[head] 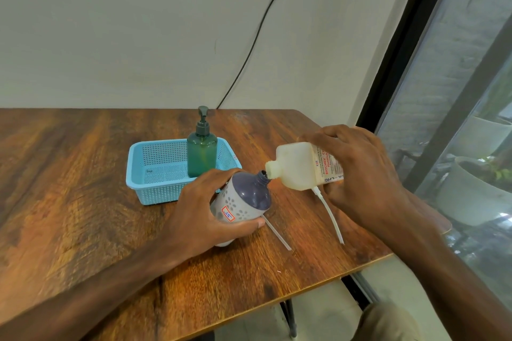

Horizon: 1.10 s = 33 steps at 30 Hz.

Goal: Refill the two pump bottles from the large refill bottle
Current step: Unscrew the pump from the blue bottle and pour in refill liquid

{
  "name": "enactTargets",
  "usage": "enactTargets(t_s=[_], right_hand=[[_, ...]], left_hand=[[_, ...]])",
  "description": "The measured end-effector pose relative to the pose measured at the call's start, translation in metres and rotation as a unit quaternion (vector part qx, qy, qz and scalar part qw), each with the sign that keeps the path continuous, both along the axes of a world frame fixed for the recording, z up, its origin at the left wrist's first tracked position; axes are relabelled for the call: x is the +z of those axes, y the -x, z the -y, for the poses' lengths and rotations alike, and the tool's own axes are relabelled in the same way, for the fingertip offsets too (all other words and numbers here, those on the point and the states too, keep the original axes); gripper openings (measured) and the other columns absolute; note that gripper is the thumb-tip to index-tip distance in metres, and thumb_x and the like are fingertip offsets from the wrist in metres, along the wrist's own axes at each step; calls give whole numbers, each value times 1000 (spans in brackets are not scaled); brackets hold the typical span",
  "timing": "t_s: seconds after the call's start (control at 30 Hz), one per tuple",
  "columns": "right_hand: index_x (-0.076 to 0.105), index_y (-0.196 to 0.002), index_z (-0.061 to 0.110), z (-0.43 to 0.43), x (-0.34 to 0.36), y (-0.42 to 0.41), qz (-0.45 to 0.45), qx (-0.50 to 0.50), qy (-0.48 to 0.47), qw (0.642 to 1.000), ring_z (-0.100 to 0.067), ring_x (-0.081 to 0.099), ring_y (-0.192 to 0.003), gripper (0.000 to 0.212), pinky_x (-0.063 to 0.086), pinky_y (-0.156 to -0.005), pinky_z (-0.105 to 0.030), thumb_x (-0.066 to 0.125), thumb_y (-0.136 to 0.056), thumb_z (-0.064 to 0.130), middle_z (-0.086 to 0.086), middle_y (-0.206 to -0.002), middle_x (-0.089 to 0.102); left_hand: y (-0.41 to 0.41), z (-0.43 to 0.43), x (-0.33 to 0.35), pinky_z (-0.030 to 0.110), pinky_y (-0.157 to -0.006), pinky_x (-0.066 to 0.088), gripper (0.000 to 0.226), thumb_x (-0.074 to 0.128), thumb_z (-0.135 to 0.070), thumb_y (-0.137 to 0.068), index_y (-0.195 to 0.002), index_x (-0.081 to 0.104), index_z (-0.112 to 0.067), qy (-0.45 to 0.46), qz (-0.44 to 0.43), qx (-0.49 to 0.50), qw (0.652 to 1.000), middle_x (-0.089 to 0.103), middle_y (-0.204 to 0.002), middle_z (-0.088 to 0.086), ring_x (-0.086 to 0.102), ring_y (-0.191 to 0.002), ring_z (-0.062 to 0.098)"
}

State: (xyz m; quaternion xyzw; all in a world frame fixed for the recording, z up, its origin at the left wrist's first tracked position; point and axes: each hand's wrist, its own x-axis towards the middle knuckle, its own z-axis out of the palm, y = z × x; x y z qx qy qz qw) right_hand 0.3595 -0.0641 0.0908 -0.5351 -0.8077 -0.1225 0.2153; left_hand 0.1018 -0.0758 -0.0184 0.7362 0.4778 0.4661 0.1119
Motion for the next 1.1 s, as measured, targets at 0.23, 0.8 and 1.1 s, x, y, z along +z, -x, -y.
enactTargets(t_s=[0.23, 0.8, 1.1], right_hand=[[53, -141, 37, 1, 0, 0, -2, 3, -4, 1000, -28, 41, -139, 79, 27, -116, -49, 86, -72, 19, 2, -142, 55], [54, -141, 35, 2, 1, 2, 1, -1, -10, 1000, -28, 44, -136, 80, 28, -115, -48, 88, -70, 18, 0, -139, 57], [56, -140, 33, 2, 2, 3, 2, 1, -9, 1000, -29, 46, -134, 80, 27, -115, -49, 89, -69, 16, -2, -137, 59]], left_hand=[[0, -1, -1, 4, -87, 46, 86, 84, -73, -60, -134, 53, -44, 4, 6, -3, 1000, 52, -121, -40, 54, -116, -14], [2, -4, -5, 28, -95, 56, 104, 77, -85, -56, -141, 55, -30, 27, 7, 17, 999, 62, -134, -18, 58, -120, 1], [0, -3, -4, 13, -91, 48, 101, 75, -86, -57, -140, 55, -33, 38, 5, 12, 999, 61, -133, -21, 56, -117, -7]])
